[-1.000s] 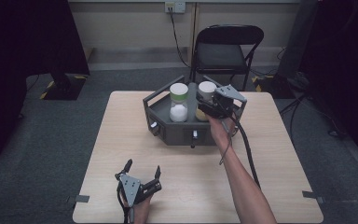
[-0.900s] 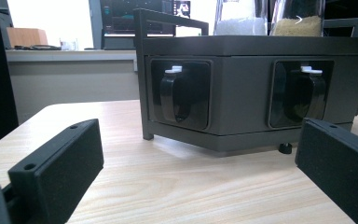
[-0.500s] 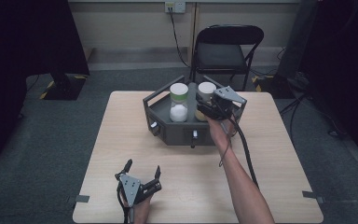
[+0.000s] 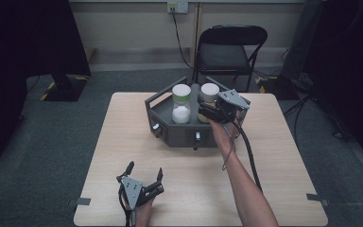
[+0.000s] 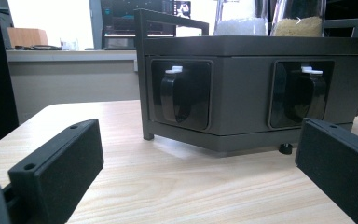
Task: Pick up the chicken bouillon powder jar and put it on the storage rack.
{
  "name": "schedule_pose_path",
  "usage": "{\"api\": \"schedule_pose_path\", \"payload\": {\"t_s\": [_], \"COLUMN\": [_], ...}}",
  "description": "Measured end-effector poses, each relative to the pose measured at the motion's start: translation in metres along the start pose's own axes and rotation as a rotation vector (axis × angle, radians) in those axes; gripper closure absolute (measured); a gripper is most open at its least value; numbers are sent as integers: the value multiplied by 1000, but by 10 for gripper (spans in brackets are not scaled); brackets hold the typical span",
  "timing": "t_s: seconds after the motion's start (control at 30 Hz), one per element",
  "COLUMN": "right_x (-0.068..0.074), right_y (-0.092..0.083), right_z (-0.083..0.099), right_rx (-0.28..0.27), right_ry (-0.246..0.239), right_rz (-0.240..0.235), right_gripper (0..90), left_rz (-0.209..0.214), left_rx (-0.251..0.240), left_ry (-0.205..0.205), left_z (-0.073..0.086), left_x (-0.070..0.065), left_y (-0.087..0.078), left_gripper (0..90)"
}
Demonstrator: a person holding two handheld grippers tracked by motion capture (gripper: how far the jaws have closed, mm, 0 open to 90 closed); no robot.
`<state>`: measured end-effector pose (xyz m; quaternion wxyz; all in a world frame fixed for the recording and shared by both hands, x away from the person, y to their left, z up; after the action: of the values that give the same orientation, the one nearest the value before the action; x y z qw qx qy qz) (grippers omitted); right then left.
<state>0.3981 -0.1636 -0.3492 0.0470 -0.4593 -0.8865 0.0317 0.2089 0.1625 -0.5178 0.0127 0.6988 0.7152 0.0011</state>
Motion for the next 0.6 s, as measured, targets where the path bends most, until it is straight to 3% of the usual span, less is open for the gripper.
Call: {"api": "schedule_pose_path", "payload": {"t_s": [0.1, 0.43, 0.6], "right_x": [-1, -3, 2], "right_y": [-1, -15, -24], "right_z": [1, 2, 5], "right_rx": [-18, -42, -59], "right_ry": [12, 18, -12], "right_rz": [3, -29, -25], "right_gripper": [0, 0, 0], "left_rz": [0, -1, -1], "left_rx": [0, 1, 0], "left_ry": [1, 1, 1], "left_z": [0, 0, 0], "left_x": [0, 0, 0], "left_y": [0, 0, 0], "left_gripper": [3, 3, 3]}}
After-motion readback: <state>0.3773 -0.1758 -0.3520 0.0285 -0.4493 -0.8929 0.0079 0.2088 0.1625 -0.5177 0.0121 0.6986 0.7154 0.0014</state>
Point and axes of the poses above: each handheld gripper's, and its own axes: y roughly forward along the jaws, z roughly out of its underside, x roughly to its left, the point moved 5 cm from there along y, roughly forward along the jaws, and after that the axes turned 15 degrees about -z, right-handed, at the moved point
